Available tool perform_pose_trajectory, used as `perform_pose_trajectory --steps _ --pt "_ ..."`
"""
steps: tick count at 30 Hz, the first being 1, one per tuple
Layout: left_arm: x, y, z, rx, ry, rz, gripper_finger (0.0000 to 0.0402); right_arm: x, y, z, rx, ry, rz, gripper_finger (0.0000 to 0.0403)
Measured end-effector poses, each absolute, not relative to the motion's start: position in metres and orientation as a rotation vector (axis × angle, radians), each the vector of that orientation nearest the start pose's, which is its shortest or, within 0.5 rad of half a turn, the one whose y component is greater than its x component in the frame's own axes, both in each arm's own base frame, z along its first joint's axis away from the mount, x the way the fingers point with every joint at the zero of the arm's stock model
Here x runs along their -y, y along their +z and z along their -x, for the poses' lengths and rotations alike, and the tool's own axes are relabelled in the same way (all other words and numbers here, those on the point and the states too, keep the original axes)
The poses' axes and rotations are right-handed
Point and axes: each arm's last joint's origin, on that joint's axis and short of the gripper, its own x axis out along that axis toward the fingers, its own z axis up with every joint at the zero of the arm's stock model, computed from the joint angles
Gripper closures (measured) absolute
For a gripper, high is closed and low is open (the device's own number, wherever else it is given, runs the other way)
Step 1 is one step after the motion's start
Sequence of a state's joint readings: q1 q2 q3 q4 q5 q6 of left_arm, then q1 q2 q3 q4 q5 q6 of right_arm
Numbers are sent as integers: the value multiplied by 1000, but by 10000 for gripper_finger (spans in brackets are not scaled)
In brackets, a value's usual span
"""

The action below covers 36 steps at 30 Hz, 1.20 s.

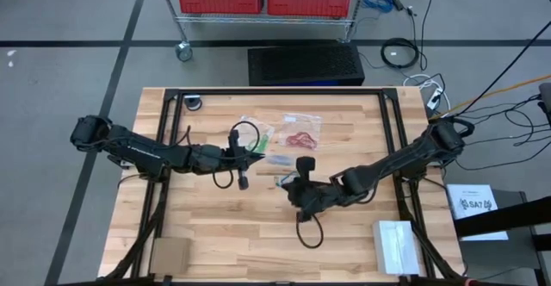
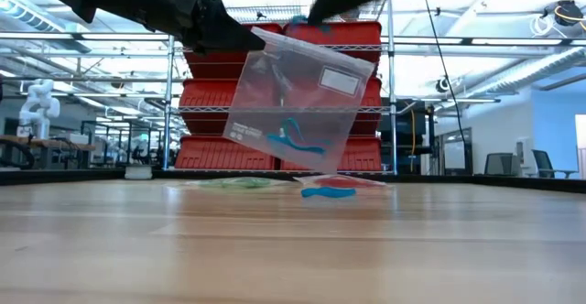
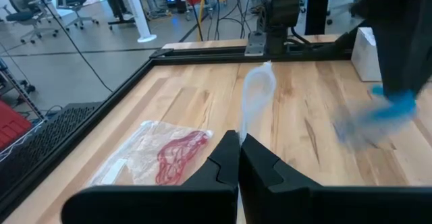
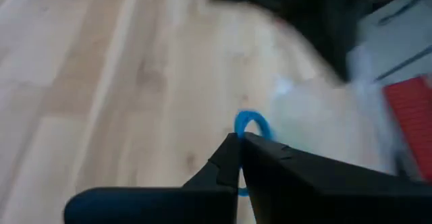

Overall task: Sort rubber bands
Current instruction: Put the right blue rubber band into the bottom transparent zip bag

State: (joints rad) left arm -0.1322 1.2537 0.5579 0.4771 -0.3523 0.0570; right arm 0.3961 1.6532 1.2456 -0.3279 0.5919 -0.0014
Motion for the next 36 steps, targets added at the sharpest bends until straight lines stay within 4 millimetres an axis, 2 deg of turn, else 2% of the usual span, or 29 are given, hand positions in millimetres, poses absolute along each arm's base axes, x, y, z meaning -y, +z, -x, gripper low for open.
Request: perform_pose_trajectory --steps 4,11,22,36 --pt "24 223 -256 -219 213 -108 401 -116 274 -341 -626 -240 425 403" --pt "24 223 -256 -220 213 -107 401 -93 272 -347 -671 -298 444 403" --pt "24 223 -256 -220 213 -108 401 -70 270 -350 -718 -348 450 403" --pt "24 222 -256 -230 198 -110 401 -58 271 -351 -737 -365 454 403"
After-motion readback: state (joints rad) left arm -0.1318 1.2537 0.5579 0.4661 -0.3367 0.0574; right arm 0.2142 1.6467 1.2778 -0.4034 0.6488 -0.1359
